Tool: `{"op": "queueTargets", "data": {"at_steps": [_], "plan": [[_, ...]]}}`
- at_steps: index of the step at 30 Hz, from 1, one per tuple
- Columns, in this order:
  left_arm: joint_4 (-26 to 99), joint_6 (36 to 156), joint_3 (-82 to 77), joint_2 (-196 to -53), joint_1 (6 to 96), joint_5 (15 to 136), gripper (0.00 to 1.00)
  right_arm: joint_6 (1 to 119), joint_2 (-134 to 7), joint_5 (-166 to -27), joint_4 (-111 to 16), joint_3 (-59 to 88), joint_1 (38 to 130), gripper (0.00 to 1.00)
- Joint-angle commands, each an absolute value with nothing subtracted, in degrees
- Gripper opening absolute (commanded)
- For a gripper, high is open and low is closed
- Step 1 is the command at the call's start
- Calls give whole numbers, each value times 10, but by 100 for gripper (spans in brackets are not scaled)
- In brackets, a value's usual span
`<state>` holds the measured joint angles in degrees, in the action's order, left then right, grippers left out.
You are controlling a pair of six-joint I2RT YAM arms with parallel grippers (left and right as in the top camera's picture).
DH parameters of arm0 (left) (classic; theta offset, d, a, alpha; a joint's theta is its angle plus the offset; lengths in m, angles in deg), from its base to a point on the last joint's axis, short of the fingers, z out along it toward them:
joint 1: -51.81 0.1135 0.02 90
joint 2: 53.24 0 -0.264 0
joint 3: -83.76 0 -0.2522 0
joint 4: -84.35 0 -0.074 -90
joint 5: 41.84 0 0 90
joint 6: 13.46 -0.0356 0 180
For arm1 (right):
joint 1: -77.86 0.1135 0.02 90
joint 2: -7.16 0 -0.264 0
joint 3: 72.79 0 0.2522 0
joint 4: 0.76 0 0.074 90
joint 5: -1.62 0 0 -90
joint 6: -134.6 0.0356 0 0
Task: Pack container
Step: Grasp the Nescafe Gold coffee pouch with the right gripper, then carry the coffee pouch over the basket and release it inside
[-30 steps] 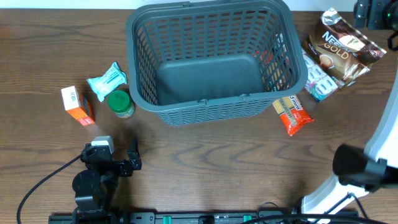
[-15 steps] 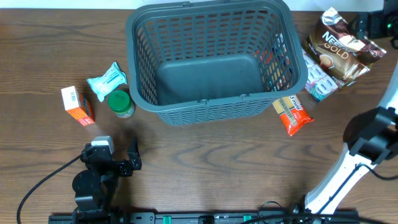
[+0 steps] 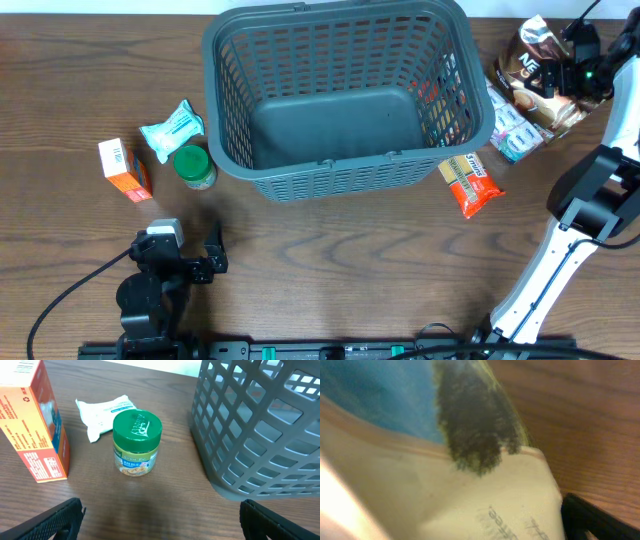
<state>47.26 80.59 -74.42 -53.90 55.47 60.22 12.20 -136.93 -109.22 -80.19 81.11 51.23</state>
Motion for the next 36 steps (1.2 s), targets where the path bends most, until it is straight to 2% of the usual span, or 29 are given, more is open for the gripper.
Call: {"op": "queueTargets", "data": {"at_steps": [1,2,4,5,7,15,28,36], "plan": [[471,796,-756,-535,558,606,98,115,-1392,-1111,-816,810,514,66],[471,796,-756,-535,558,606,99,115,-1392,-1111,-818,810,515,58],[471,796,-756,-535,558,606,99,115,-1390,-1111,-818,810,516,27],[471,796,-756,-535,558,606,98,116,-1389,-1111,-818,810,516,15],[471,796,-756,-535,558,606,98,126,-1385,-1111,-818,810,516,1],[471,796,-756,-535,558,606,98,193,-1325,-1111,-809,819,517,1],[471,796,-756,-535,558,606,98,350,-1071,-1111,-762,820,522,1],[471,796,-756,-535,558,606,98,448,-920,-1155,-745,820,592,1]]}}
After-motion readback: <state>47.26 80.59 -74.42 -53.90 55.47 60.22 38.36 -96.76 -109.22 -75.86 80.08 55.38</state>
